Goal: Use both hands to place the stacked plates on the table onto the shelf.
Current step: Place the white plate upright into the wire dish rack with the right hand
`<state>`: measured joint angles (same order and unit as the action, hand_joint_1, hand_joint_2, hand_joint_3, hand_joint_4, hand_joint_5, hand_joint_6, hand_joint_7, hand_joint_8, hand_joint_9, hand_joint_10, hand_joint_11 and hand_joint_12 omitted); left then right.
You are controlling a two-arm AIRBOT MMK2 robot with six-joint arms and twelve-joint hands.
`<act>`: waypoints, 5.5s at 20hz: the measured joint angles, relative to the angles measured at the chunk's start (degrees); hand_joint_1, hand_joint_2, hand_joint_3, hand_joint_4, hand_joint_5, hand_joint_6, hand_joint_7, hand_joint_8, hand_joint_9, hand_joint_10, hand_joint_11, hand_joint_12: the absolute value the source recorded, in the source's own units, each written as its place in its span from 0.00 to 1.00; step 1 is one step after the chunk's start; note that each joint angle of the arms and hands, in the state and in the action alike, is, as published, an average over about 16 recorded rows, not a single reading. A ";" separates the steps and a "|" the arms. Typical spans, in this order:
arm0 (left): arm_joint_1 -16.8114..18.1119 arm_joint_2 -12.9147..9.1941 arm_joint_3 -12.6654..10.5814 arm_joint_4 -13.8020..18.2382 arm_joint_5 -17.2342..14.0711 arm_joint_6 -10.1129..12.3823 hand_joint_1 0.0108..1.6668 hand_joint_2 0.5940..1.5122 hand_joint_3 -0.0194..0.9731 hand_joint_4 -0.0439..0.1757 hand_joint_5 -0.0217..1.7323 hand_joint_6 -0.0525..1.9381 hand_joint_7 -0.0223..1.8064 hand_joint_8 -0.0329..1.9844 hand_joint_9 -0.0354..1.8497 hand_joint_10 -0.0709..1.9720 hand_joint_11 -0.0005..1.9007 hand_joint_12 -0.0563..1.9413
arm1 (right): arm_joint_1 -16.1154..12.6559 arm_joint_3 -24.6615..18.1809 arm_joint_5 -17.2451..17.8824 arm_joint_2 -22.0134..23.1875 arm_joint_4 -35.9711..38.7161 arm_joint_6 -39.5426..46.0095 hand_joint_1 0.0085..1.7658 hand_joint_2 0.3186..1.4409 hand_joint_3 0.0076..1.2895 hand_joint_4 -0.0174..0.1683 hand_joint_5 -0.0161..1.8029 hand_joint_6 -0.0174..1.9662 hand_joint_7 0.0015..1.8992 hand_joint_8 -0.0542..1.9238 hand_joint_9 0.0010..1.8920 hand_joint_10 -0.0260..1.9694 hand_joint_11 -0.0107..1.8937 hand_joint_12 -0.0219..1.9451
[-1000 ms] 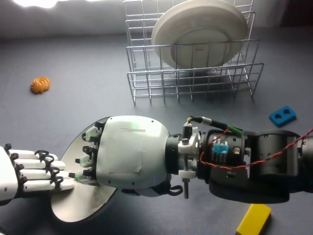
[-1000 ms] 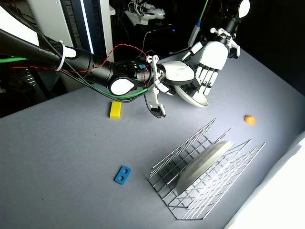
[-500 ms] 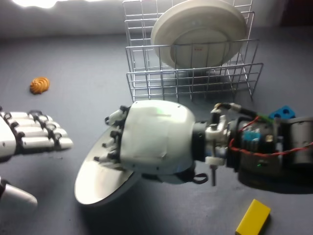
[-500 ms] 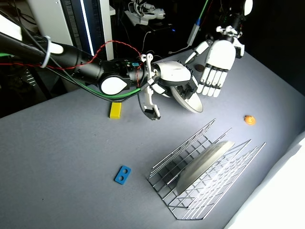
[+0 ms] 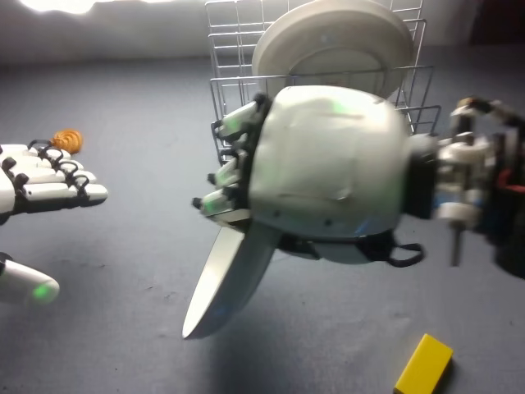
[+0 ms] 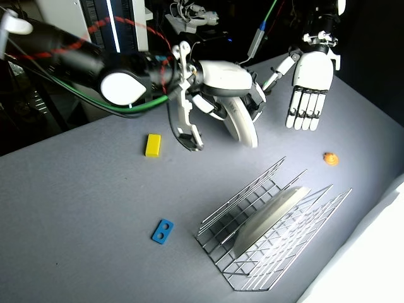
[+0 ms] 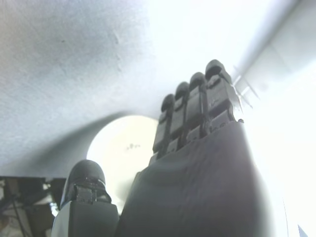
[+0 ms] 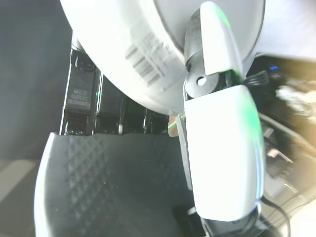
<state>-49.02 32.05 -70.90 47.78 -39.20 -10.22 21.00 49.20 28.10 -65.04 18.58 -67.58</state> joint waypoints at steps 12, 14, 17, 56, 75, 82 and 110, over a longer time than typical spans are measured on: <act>2.33 -0.01 -2.95 7.92 -8.65 0.16 0.00 0.57 0.03 0.19 0.02 0.03 0.03 0.02 0.03 0.04 0.01 0.03 | -7.57 -3.43 -3.78 10.43 1.49 24.21 0.68 0.65 0.00 0.08 0.47 0.60 0.52 0.56 0.57 0.24 0.36 0.65; 2.58 -0.01 -3.09 9.70 -10.81 0.26 0.00 0.57 0.03 0.19 0.02 0.03 0.03 0.02 0.03 0.04 0.01 0.03 | -9.10 -2.37 -5.08 10.82 1.44 30.07 0.68 0.65 0.00 0.07 0.47 0.60 0.52 0.56 0.57 0.24 0.36 0.65; 2.89 -0.03 -3.07 12.08 -13.56 0.39 0.00 0.57 0.03 0.19 0.02 0.03 0.03 0.02 0.03 0.04 0.01 0.03 | -11.28 -0.50 -7.34 11.01 1.00 38.21 0.68 0.65 0.00 0.07 0.47 0.60 0.51 0.56 0.57 0.24 0.36 0.65; 20.17 2.05 -0.48 37.89 -19.33 3.91 0.01 0.57 0.03 0.19 0.05 0.03 0.05 0.02 0.04 0.04 0.01 0.03 | -14.01 15.23 -12.34 4.57 -9.26 48.25 0.68 0.69 0.00 0.05 0.45 0.59 0.51 0.57 0.57 0.24 0.37 0.66; 18.98 2.15 -0.84 37.92 -19.86 4.68 0.01 0.58 0.03 0.19 0.04 0.03 0.05 0.02 0.03 0.04 0.01 0.03 | -12.93 18.73 -13.93 0.99 -19.35 38.37 0.69 0.69 0.00 0.04 0.45 0.55 0.52 0.55 0.56 0.33 0.39 0.61; 16.90 2.35 -0.90 35.87 -20.21 4.74 0.00 0.58 0.03 0.19 0.05 0.03 0.05 0.02 0.03 0.04 0.01 0.03 | -11.87 20.44 -13.38 -0.48 -19.53 36.92 0.68 0.69 0.00 0.04 0.45 0.55 0.50 0.57 0.55 0.35 0.39 0.62; 16.04 1.73 0.83 31.29 -19.47 4.75 0.00 0.58 0.03 0.19 0.04 0.03 0.05 0.02 0.03 0.04 0.01 0.03 | -6.74 22.27 -10.26 -1.57 -19.68 32.94 0.67 0.72 0.00 0.04 0.41 0.59 0.47 0.55 0.48 0.40 0.31 0.69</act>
<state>-32.97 33.77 -70.07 79.07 -58.67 -5.48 14.27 71.46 17.84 -66.62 -1.09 -34.64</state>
